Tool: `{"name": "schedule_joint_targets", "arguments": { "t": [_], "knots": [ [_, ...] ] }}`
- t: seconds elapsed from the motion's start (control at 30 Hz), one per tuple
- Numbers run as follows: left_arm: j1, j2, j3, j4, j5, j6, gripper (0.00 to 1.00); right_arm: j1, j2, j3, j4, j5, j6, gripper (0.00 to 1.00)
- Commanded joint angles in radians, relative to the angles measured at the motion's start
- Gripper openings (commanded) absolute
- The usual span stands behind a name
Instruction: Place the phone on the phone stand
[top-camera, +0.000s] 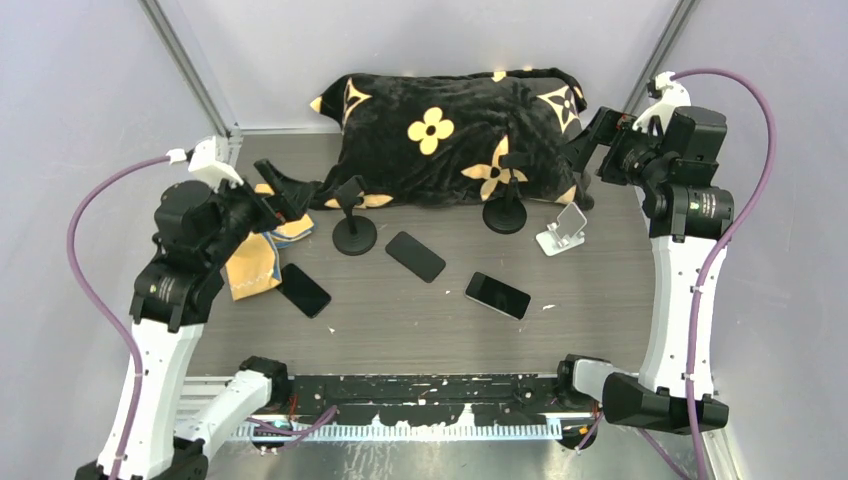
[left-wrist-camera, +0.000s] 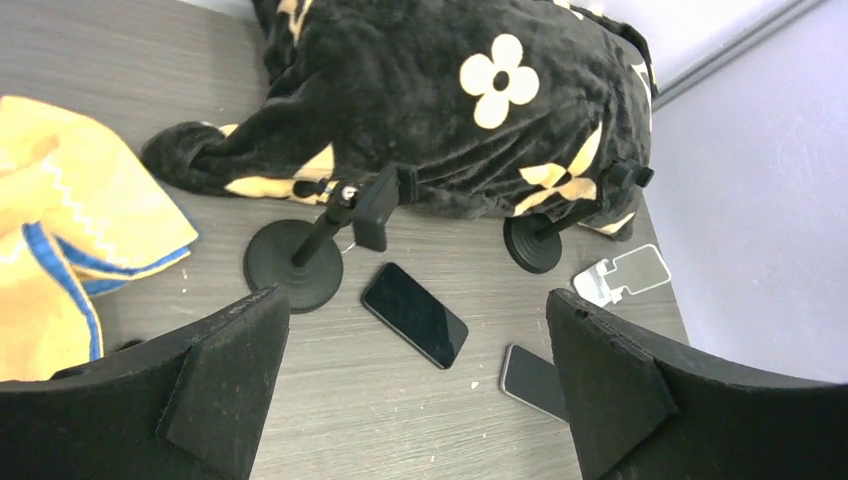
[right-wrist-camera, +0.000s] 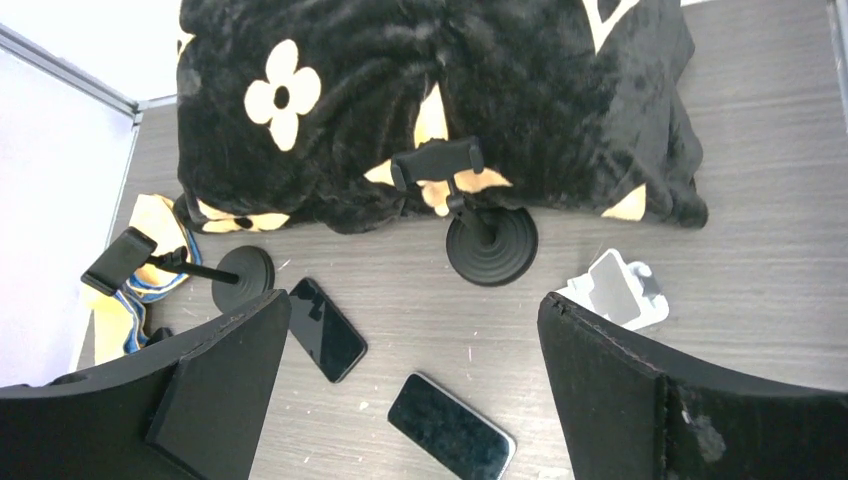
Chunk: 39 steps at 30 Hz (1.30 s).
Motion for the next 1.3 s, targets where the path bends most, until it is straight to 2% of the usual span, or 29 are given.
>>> {"name": "schedule_joint_targets", "arguments": {
  "t": [0.0,0.2,0.37,0.43,0.53,0.63,0.7,0.77,0.87,1.07,1.17,1.27],
  "knots": [
    [0.052,-0.103,-0.058,-0.017,-0.019,-0.110,1.00,0.014,-0.001,0.034,-0.046,0.038,0.044,0.99],
    [0.105,-0.226,-0.157,-0.032,0.019,-0.224,1.00,0.026,-0.006,0.012,-0.081,0.055,0.081,0.99],
    [0.131,-0.265,-0.210,-0.058,0.095,-0.280,1.00,0.033,-0.020,-0.031,-0.072,0.015,0.086,1.00],
    [0.136,-0.253,-0.224,-0.070,0.147,-0.290,1.00,0.034,-0.026,-0.061,-0.067,-0.068,0.030,0.99],
    [0.142,-0.203,-0.245,-0.094,0.245,-0.295,1.00,0.036,-0.033,-0.105,-0.118,-0.234,-0.140,1.00],
    [0.144,-0.154,-0.264,-0.125,0.320,-0.284,1.00,0.037,-0.043,-0.143,-0.193,-0.331,-0.312,1.00],
    [0.122,-0.129,-0.260,-0.162,0.314,-0.267,1.00,0.038,-0.051,-0.174,-0.216,-0.362,-0.383,1.00],
    [0.059,-0.107,-0.243,-0.205,0.247,-0.247,1.00,0.039,-0.054,-0.206,-0.228,-0.382,-0.429,1.00],
    [-0.099,-0.066,-0.215,-0.252,0.098,-0.236,0.99,0.040,-0.059,-0.251,-0.234,-0.398,-0.475,1.00],
    [-0.540,0.125,-0.117,-0.317,-0.265,-0.219,0.98,0.039,-0.057,-0.311,-0.222,-0.423,-0.509,1.00],
    [-0.659,0.209,-0.063,-0.279,-0.322,-0.177,0.99,0.029,-0.050,-0.324,-0.214,-0.442,-0.504,1.00],
    [-0.683,0.215,-0.112,-0.154,-0.284,-0.137,0.99,0.009,-0.045,-0.326,-0.197,-0.433,-0.496,1.00]
  ]
}}
